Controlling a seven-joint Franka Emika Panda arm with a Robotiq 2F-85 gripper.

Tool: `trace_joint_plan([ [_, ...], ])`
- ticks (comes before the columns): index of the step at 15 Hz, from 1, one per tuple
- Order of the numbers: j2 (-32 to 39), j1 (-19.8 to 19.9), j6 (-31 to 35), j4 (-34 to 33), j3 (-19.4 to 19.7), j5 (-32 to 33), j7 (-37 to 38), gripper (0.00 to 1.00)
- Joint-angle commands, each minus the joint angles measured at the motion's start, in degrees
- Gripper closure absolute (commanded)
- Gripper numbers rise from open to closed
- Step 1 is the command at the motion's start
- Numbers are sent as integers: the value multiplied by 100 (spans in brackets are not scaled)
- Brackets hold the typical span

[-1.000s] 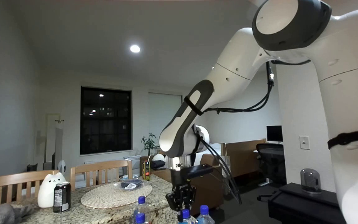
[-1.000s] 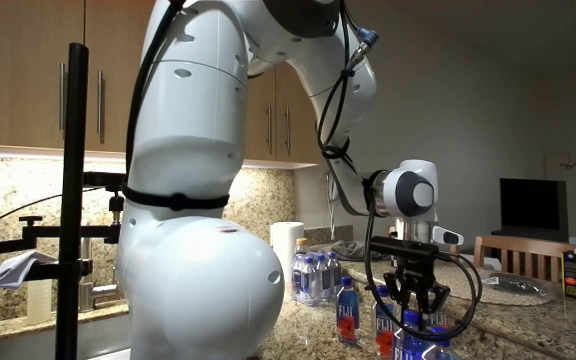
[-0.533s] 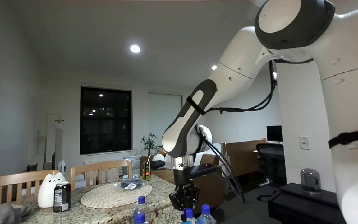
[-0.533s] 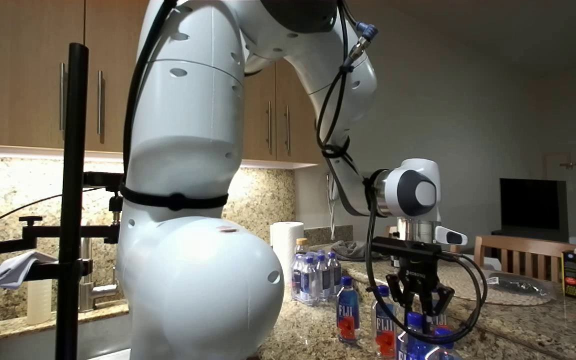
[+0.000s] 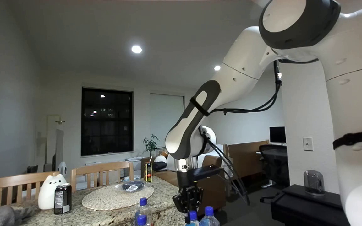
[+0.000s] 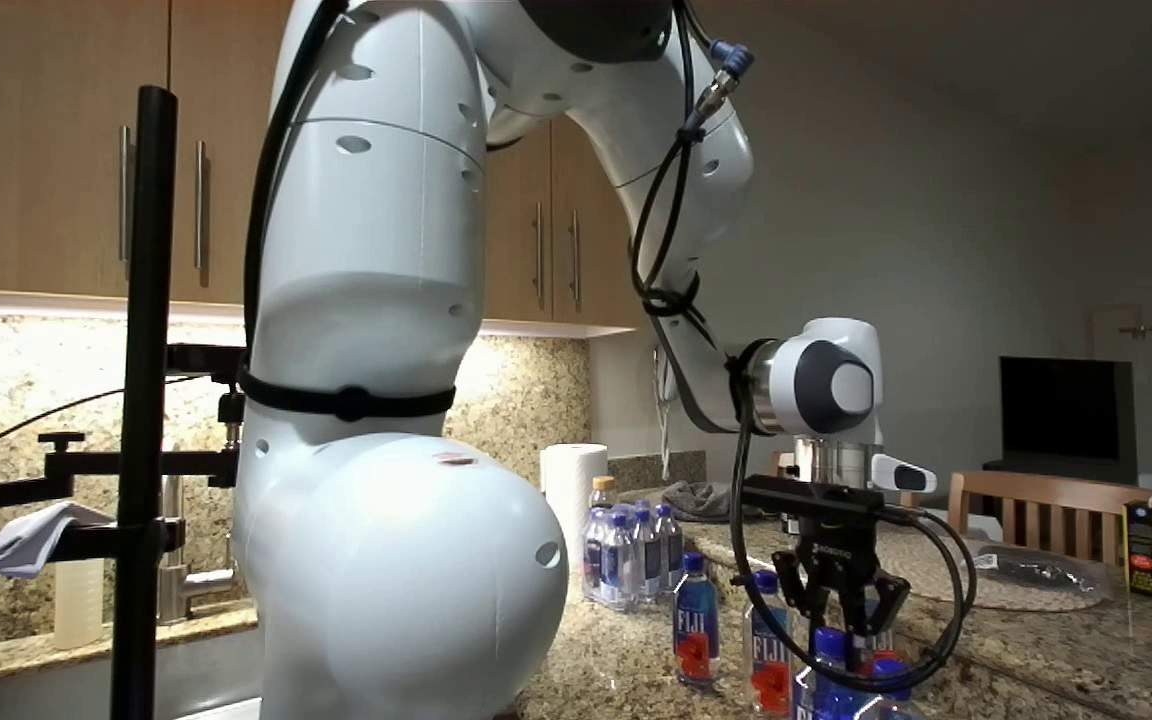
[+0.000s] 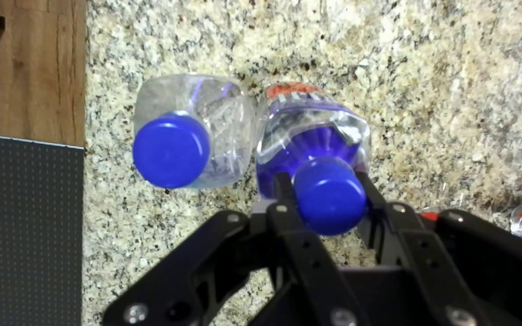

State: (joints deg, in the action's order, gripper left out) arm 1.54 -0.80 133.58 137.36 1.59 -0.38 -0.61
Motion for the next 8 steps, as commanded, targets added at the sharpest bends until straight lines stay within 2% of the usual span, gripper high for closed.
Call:
trace_joint_plan([
  [1,-327,48,-123,173,-33,134,166,87],
  [8,-420,44,-116,249,-41,70,127,87],
])
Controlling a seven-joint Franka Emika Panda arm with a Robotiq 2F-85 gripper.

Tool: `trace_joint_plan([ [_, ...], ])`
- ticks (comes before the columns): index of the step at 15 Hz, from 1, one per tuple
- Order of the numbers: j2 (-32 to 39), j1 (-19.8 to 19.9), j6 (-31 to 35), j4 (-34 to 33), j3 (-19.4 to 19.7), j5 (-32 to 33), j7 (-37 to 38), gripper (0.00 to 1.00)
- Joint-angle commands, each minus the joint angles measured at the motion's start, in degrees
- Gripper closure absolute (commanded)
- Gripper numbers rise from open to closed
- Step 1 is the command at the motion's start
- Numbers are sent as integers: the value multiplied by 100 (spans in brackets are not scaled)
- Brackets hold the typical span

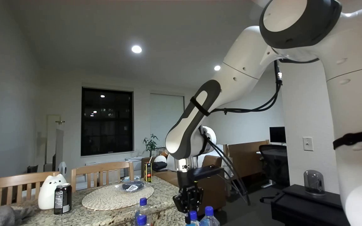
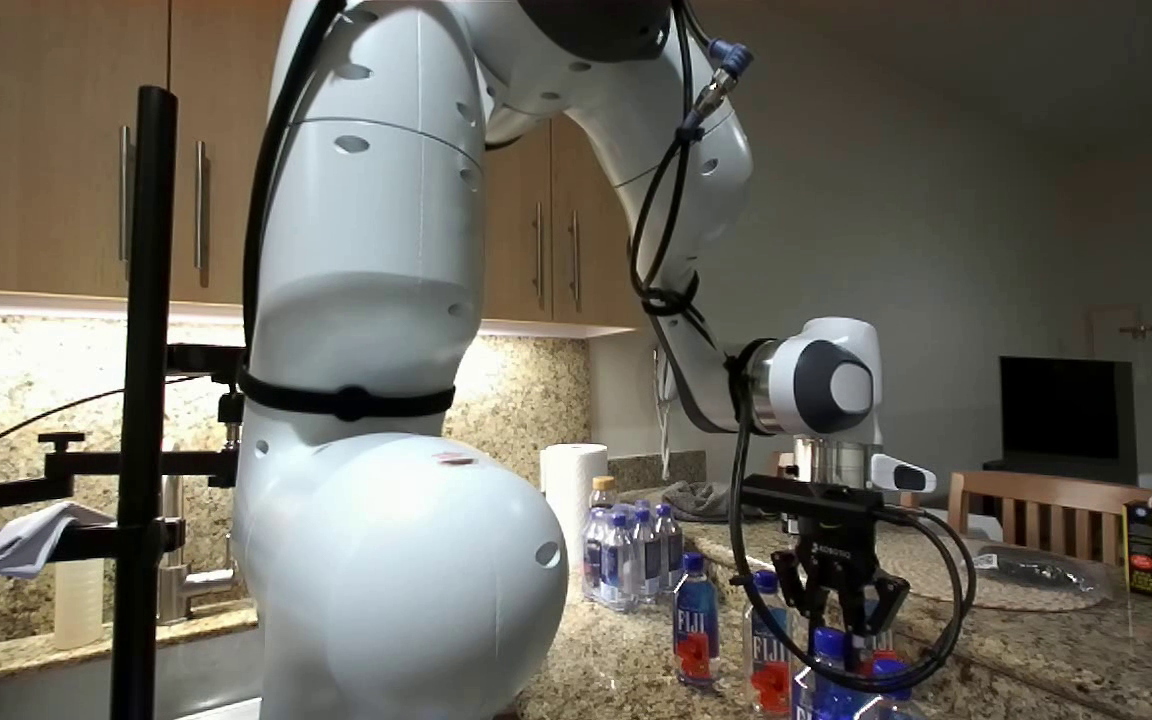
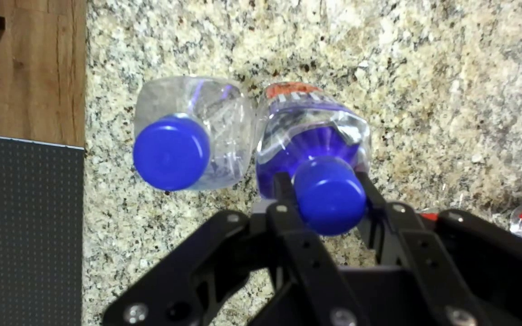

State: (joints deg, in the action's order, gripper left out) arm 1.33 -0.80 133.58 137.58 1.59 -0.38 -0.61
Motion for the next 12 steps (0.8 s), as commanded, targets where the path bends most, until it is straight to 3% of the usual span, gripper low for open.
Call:
trace_joint_plan([
  [1,-432,43,-106,249,-42,71,130,87],
  [12,-618,39,-49,466,-68,57,155,87],
])
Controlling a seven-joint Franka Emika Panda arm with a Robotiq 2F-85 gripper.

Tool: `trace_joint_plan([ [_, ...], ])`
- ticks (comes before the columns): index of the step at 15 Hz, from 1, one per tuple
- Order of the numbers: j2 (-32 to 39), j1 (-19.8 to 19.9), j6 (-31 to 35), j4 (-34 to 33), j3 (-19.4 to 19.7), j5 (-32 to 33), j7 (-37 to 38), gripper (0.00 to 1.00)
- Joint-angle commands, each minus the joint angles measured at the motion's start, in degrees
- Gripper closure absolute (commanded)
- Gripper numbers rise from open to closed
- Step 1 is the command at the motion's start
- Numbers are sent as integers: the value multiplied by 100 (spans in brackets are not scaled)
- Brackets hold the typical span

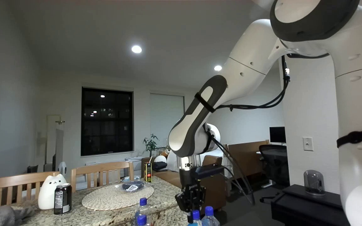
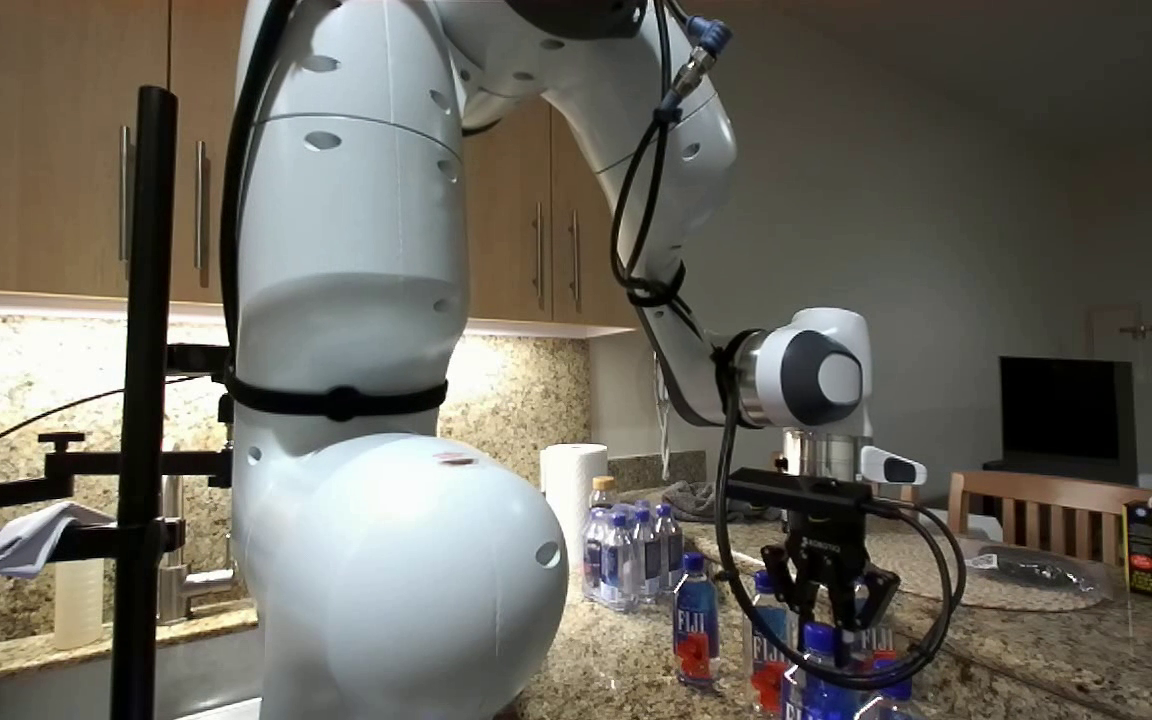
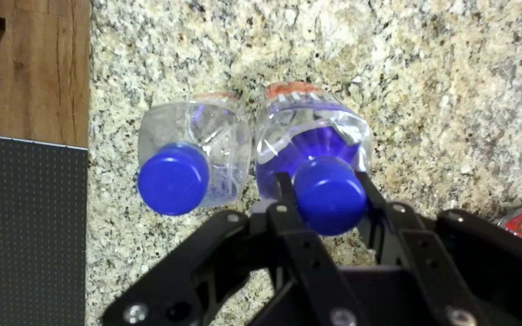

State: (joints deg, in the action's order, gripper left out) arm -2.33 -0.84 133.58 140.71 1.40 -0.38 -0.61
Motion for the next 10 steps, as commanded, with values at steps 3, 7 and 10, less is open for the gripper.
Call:
trace_joint_plan([
  [3,-227,51,103,195,-44,70,196,87],
  [7,-215,61,132,198,-34,62,203,87],
  [10,-204,68,185,191,-24,46,196,87],
])
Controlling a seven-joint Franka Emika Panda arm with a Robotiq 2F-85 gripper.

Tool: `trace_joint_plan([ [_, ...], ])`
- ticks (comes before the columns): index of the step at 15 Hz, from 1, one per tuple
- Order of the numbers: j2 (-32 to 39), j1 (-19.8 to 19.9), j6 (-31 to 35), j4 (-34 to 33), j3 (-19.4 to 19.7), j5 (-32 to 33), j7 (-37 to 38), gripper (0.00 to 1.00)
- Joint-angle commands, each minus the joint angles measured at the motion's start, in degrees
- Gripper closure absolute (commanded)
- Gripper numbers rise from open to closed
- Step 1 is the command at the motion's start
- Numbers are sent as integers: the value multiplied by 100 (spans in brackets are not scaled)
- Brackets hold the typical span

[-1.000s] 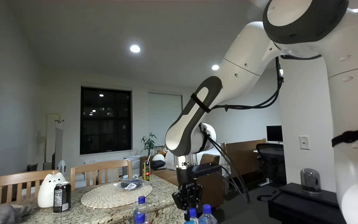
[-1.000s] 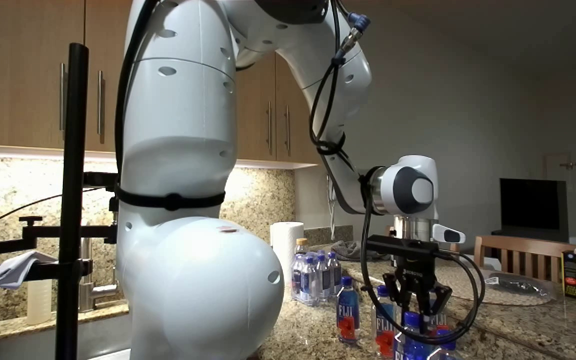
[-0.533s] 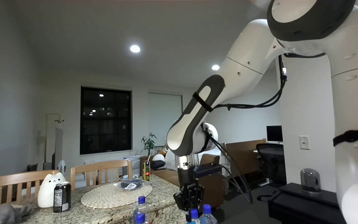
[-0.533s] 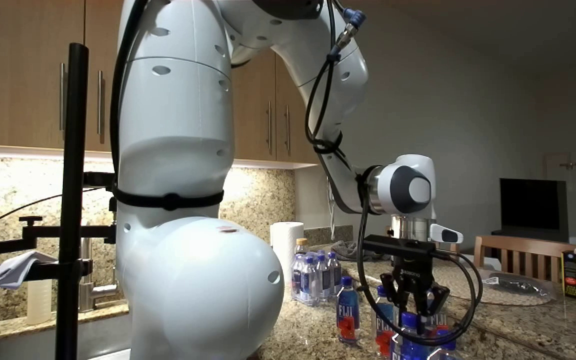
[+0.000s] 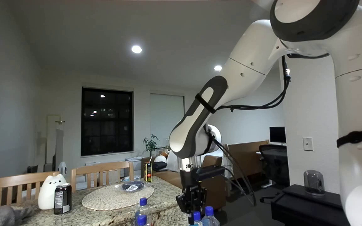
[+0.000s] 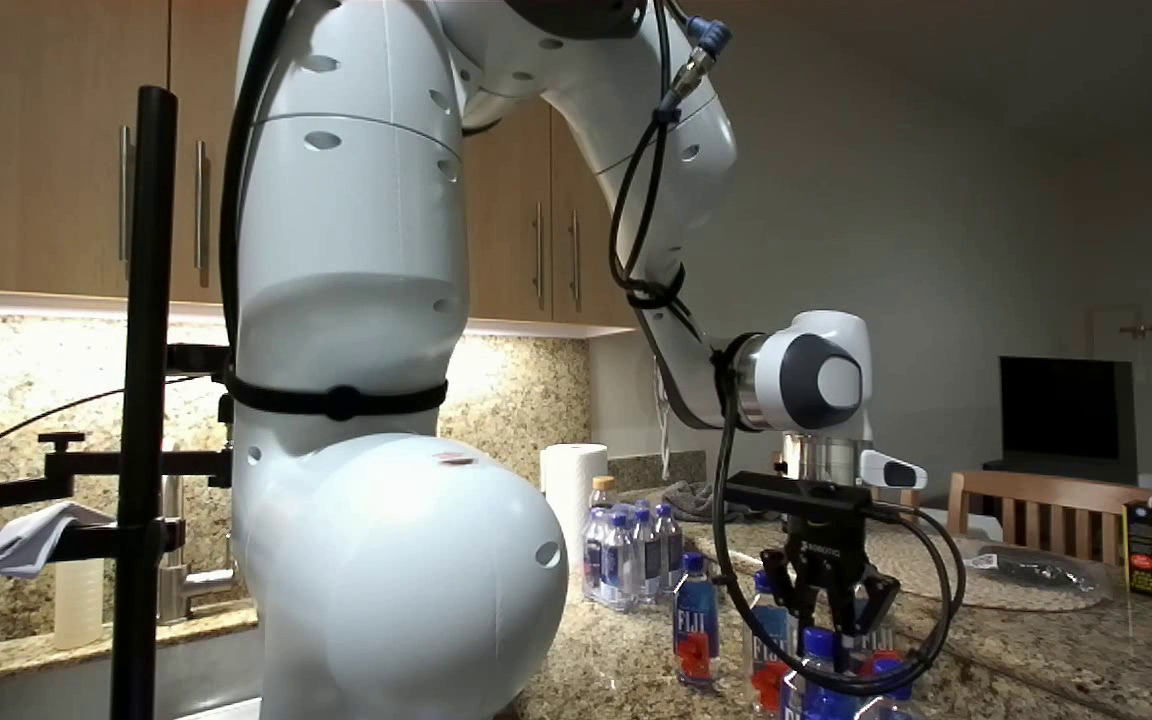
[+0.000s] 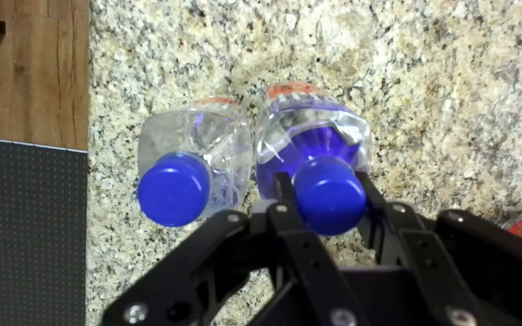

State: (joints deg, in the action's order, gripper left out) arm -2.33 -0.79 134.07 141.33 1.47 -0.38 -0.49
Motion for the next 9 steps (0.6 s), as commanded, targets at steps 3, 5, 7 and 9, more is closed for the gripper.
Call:
trace_joint_plan([
  [3,-164,64,182,96,-24,28,160,87],
  [5,-145,63,212,82,-22,17,152,87],
  [7,-129,62,178,72,-21,-3,129,87],
  [9,-106,64,168,68,-18,-17,125,87],
])
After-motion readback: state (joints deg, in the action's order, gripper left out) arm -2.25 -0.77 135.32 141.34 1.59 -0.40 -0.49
